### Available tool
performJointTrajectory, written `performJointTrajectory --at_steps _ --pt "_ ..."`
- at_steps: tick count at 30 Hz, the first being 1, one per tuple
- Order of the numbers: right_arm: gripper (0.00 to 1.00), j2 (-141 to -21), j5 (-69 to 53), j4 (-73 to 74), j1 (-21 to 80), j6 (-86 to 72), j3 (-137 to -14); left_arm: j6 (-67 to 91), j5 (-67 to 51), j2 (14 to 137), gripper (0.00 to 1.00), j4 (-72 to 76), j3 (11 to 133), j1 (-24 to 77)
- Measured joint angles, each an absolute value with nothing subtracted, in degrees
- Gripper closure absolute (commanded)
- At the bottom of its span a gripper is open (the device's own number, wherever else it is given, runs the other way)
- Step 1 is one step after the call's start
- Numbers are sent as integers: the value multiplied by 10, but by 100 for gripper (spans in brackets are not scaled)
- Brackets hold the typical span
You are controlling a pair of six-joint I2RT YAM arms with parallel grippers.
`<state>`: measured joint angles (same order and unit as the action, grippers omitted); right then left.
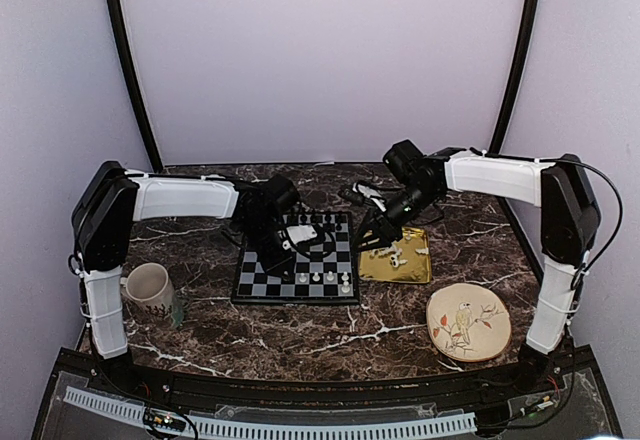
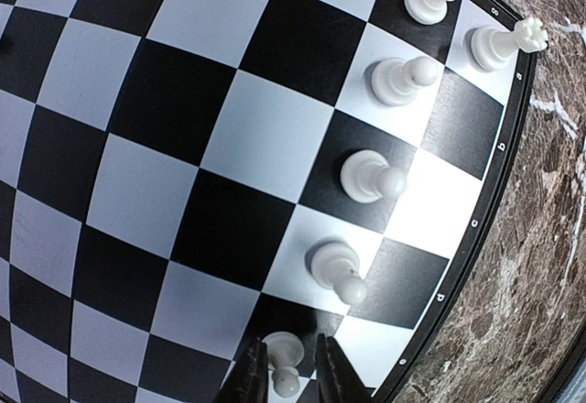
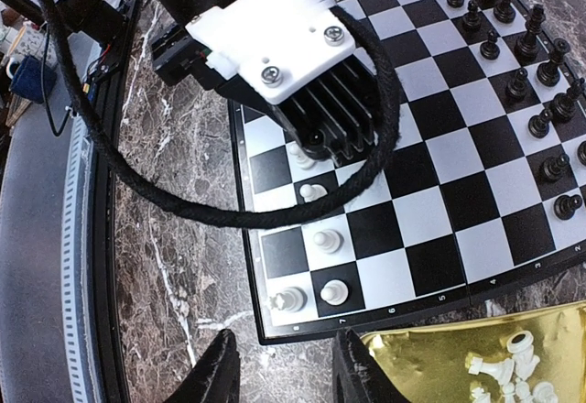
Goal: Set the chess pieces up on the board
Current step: Place the pawn on d2, then pick up the pawn from the storage box.
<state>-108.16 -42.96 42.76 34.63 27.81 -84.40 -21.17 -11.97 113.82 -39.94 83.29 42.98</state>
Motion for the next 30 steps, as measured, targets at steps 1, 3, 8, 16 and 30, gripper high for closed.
performJointTrajectory --at_steps 1,3,8,16,30 --pt "65 -1082 -429 428 347 278 -844 -211 -120 1139 78 -400 833 430" --pt "65 -1082 -426 429 347 279 -844 -209 -120 1140 77 -400 833 430" --pt "65 -1084 -423 430 349 280 -844 -204 -122 1142 72 -400 835 430" --pt "65 -1076 -382 433 344 279 -844 -193 -114 1111 59 -379 835 430" --pt "64 -974 -114 390 304 262 -772 -32 -69 868 1 -41 665 419"
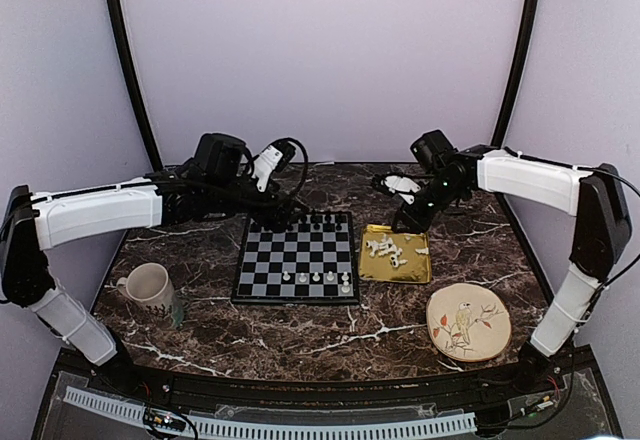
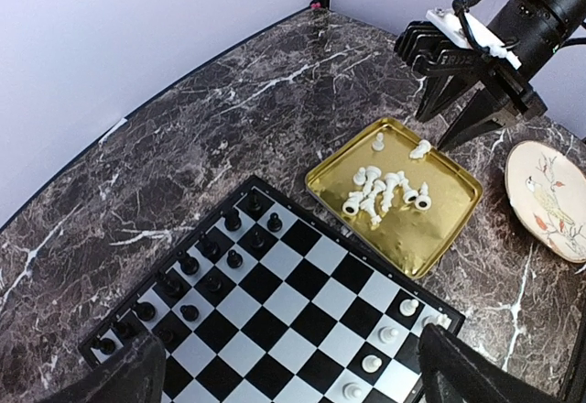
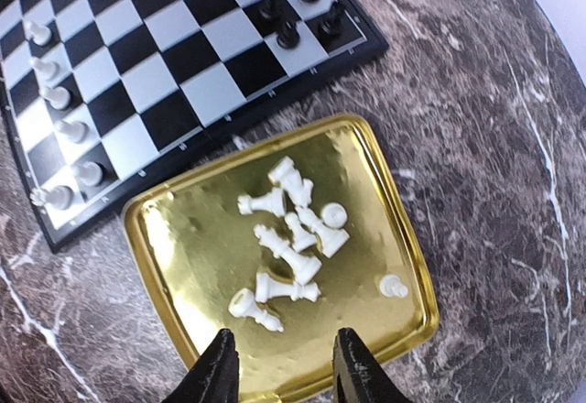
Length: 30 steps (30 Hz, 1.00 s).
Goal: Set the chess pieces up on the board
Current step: Pick up the pawn from the storage box.
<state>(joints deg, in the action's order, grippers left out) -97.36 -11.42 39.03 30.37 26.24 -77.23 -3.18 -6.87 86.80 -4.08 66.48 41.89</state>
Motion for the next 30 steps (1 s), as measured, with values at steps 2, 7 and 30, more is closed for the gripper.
performJointTrajectory --at_steps 2,7,30 --pt "65 -974 -84 391 301 262 -760 -31 -66 868 1 -16 640 419" --pt "67 -996 -26 388 283 259 -755 -17 -30 846 1 22 586 419" --pt "81 -1185 -19 408 230 230 -891 19 -43 844 3 -13 628 407"
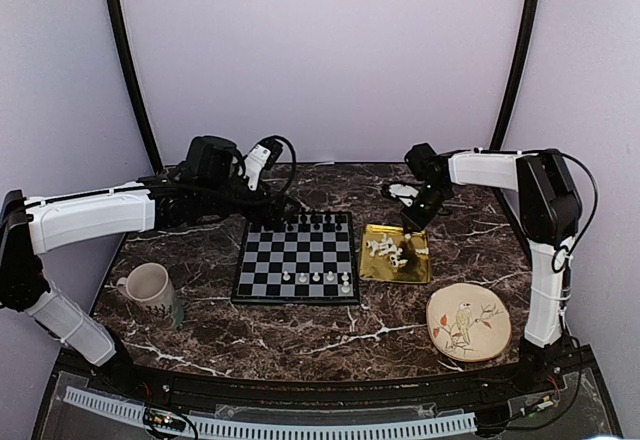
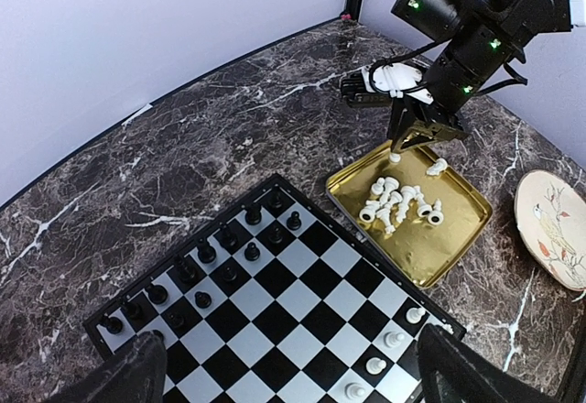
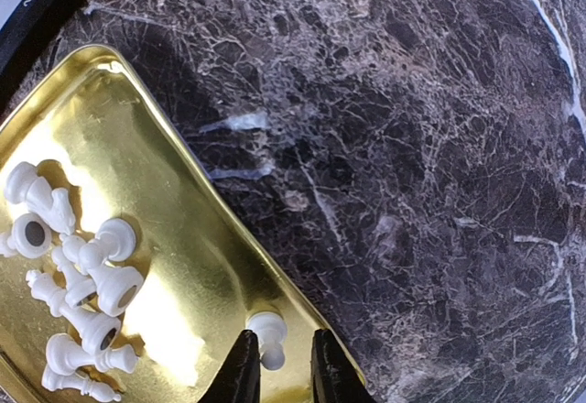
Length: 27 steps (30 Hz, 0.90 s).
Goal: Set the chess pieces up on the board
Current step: Pick up the pawn from the storage box.
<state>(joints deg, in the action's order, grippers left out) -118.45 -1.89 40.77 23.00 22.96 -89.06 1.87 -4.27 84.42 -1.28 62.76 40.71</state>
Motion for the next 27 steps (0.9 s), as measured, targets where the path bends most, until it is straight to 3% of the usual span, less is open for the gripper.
performJointTrajectory --at_steps 21,27 --pt "92 -1193 -63 433 229 221 -895 11 -86 844 7 -21 628 407" --pt "88 -1193 -71 435 229 223 -895 7 -88 844 7 -26 628 407"
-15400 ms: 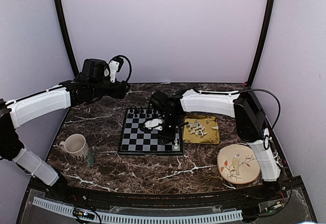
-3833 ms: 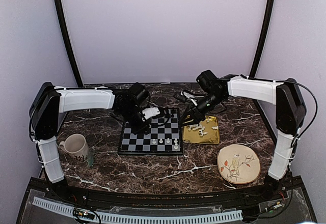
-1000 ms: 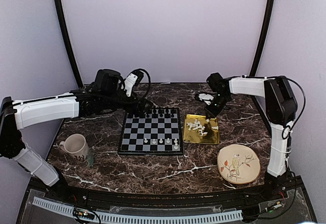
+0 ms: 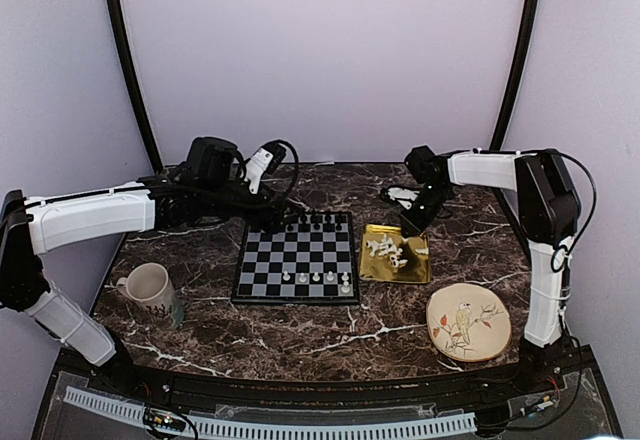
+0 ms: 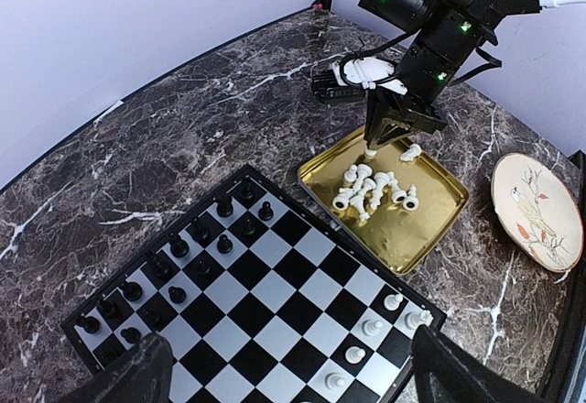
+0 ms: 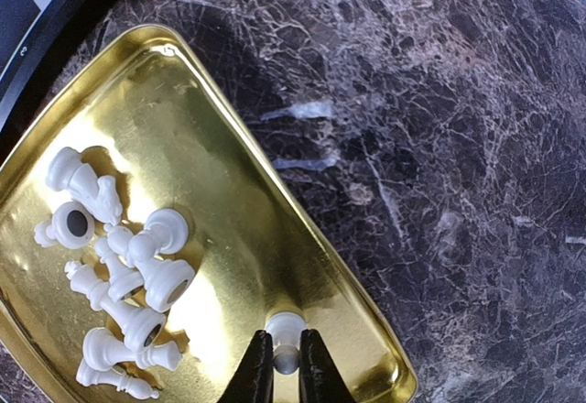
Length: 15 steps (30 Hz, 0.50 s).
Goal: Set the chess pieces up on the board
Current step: Pick up the pawn from the storage box.
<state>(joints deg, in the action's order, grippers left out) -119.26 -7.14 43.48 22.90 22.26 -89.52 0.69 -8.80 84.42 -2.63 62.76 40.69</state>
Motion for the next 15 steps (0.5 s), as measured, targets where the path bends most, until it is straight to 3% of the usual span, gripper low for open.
performJointTrajectory --at_steps 15 --pt "95 -1199 -78 438 230 222 -896 7 -92 847 8 -35 628 407"
